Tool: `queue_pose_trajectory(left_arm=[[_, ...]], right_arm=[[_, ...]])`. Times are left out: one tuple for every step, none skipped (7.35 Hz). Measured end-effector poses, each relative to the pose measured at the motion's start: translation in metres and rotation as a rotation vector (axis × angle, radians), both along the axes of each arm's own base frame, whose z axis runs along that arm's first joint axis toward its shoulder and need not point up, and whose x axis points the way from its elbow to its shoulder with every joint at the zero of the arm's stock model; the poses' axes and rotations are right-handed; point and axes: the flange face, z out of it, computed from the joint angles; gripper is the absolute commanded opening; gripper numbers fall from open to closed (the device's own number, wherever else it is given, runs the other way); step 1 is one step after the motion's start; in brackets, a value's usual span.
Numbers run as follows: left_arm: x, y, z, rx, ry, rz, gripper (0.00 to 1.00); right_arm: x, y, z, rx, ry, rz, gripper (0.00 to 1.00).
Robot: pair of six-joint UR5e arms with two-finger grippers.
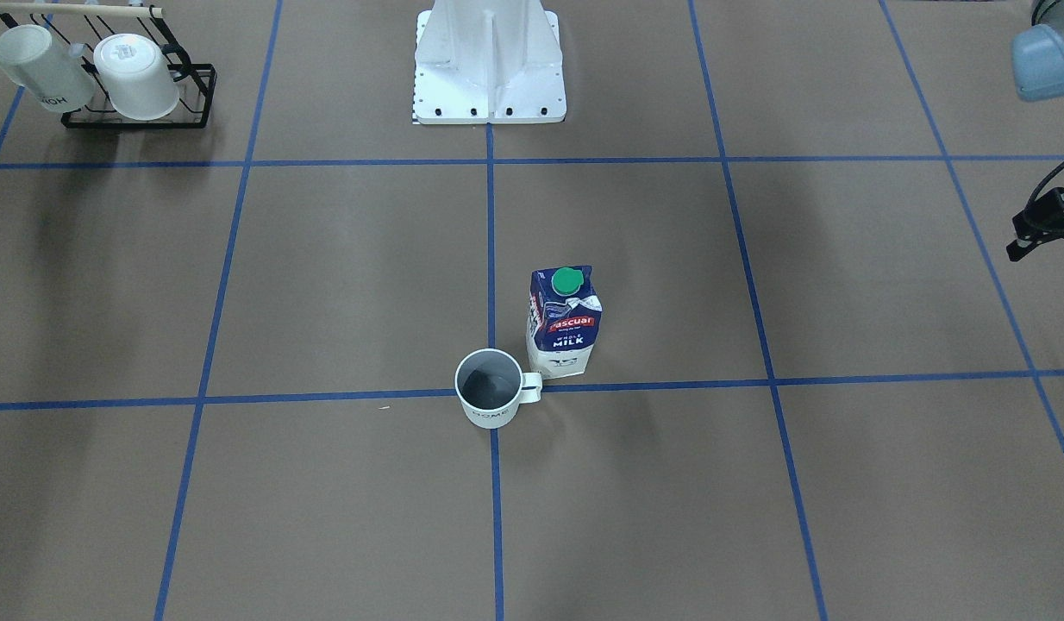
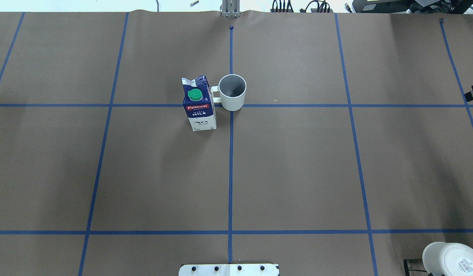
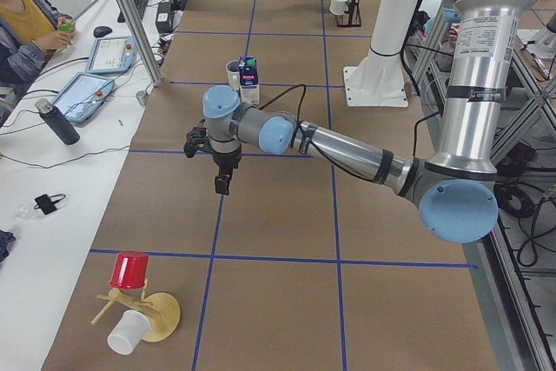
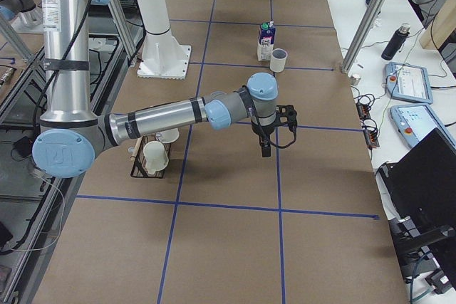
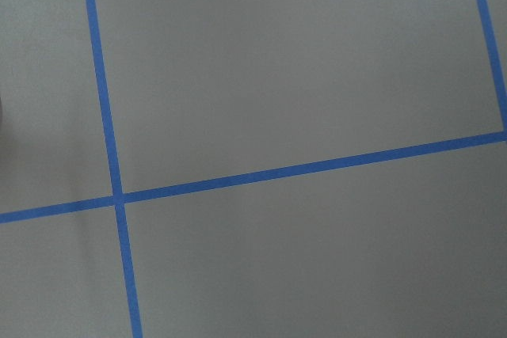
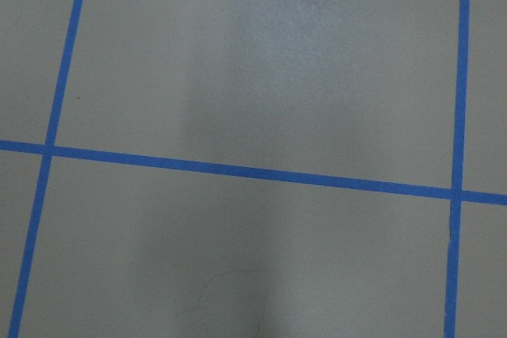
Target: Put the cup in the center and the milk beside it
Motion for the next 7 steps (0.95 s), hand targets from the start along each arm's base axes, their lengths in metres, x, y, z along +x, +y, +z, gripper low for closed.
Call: queue_pose_trajectory(left_arm=[[0.001,0.0,0.004,-0.006,-0.001,0.001,0.98],[0.0,0.001,0.006,-0.006,0.0,0.001,0.98],[-0.001,0.004,0.006,0.001,0.001,0.001,0.98],[-0.002,0.008,0.007,0.009,0.002,0.002,0.98],[-0.003,0.011,0.005,0.017,0.004,0.001,0.98],[-0.003,0.012,0.002,0.019,0.005,0.0,0.98],[-0.004,0.016,0.005,0.014,0.005,-0.001,0.98]], right_arm=[[0.002,-0.002,-0.002,0.002,0.011,-0.017,1.0],[0.003,-0.004,-0.004,0.002,0.017,-0.028,1.0],[0.003,-0.006,-0.007,-0.01,0.02,-0.033,1.0],[0.003,-0.009,-0.011,-0.032,0.022,-0.035,1.0],[0.003,-0.01,-0.013,-0.047,0.024,-0.035,1.0],[0.003,-0.011,-0.014,-0.054,0.025,-0.035,1.0],[0.003,-0.011,-0.015,-0.057,0.026,-0.035,1.0]])
